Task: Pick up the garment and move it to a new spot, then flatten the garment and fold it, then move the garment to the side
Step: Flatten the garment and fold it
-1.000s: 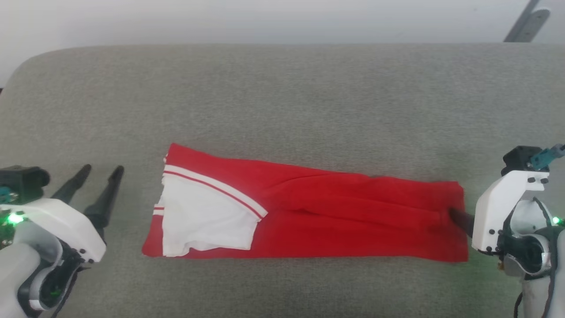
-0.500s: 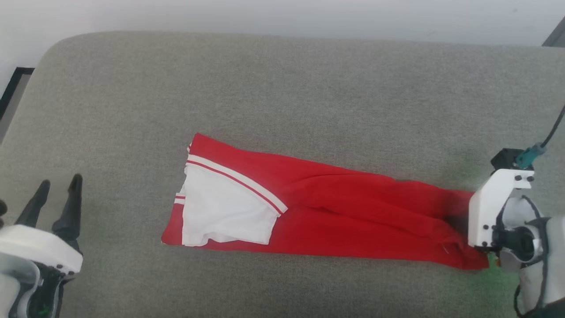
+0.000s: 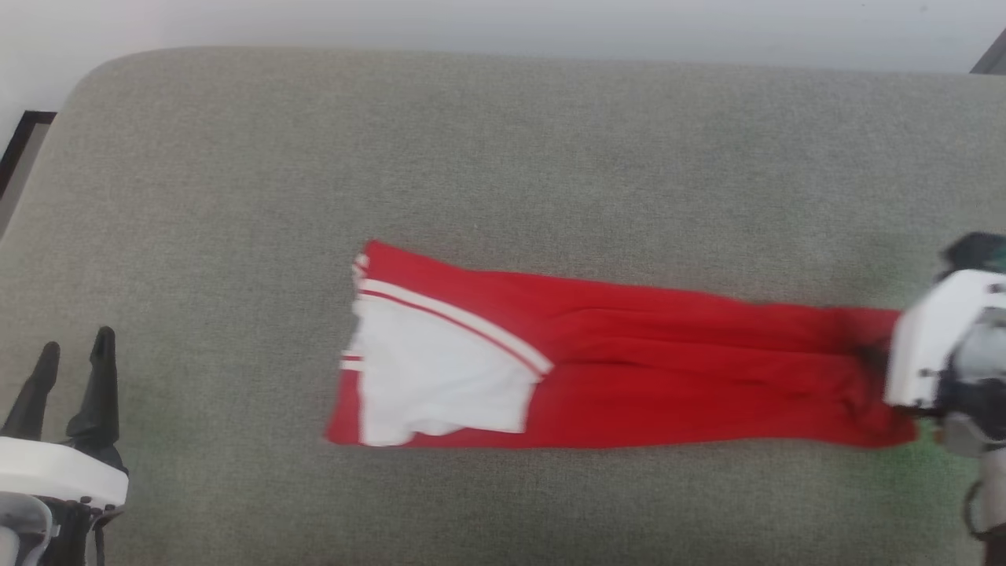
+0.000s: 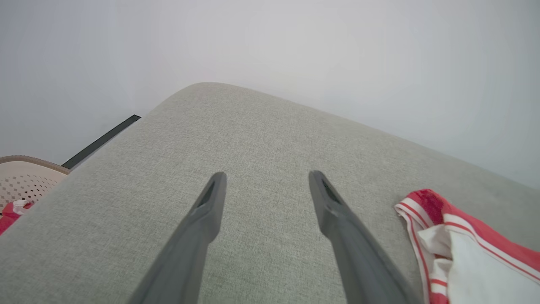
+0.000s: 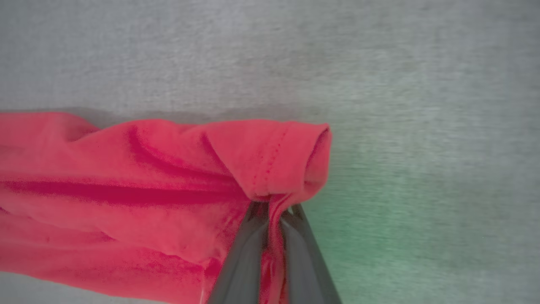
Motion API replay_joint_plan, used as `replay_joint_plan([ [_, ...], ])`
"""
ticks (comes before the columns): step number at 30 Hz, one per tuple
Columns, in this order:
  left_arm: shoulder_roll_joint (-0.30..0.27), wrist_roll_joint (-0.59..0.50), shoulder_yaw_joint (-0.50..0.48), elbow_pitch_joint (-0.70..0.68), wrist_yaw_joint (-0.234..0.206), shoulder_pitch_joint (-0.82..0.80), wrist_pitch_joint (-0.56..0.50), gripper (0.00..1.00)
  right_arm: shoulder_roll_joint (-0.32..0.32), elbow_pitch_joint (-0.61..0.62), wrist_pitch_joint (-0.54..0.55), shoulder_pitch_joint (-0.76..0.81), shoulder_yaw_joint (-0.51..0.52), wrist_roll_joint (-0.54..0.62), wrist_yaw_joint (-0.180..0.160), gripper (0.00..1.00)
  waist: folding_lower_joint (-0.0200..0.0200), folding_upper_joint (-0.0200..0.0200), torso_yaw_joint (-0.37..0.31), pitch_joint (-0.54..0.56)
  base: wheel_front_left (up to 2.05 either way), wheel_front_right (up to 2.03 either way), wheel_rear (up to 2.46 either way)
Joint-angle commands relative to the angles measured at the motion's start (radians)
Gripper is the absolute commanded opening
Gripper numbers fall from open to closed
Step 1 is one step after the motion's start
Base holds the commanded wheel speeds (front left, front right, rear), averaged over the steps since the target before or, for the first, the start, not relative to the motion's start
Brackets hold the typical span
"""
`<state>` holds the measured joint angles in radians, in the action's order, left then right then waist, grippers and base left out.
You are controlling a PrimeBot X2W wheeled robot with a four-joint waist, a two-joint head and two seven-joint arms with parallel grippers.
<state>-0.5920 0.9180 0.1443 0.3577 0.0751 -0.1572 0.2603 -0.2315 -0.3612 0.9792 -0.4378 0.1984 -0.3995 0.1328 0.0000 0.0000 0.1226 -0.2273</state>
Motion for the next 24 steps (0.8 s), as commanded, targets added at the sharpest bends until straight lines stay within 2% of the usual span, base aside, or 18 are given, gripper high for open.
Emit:
replay_joint_plan([
  [1,0.007,-0.015,-0.017,-0.002,0.009,0.007,0.006,1.00,-0.016,0.002,-0.008,-0.006,0.029,0.009,-0.004,0.00,0.0000,0.0000,-0.002,-0.002,0.00,0.00,0.00],
  [5,0.025,-0.035,-0.036,-0.002,0.022,0.010,0.006,1.00,-0.035,0.008,-0.009,-0.020,0.092,0.038,-0.004,0.00,0.0000,0.0000,-0.007,-0.007,0.00,0.00,0.00],
  [8,0.038,-0.044,-0.059,-0.005,0.030,0.006,0.006,1.00,-0.073,0.003,-0.017,-0.034,0.152,0.071,-0.004,0.00,0.0000,0.0000,-0.014,-0.016,0.00,0.00,0.00],
  [13,0.054,-0.066,-0.082,-0.003,0.045,-0.004,0.006,1.00,-0.075,-0.019,-0.043,-0.075,0.245,0.160,-0.004,0.00,0.0000,0.0000,-0.030,-0.027,0.00,0.00,0.00],
  [18,0.060,-0.070,-0.084,0.002,0.051,-0.007,0.006,1.00,-0.043,0.015,-0.017,-0.085,0.220,0.175,-0.003,0.00,0.0000,0.0000,-0.047,-0.025,0.00,0.00,0.00],
  [24,0.060,-0.072,-0.092,-0.002,0.055,0.002,0.006,1.00,0.020,0.151,0.040,-0.042,0.120,0.093,-0.003,0.00,0.0000,0.0000,-0.063,-0.015,0.00,0.00,0.00],
])
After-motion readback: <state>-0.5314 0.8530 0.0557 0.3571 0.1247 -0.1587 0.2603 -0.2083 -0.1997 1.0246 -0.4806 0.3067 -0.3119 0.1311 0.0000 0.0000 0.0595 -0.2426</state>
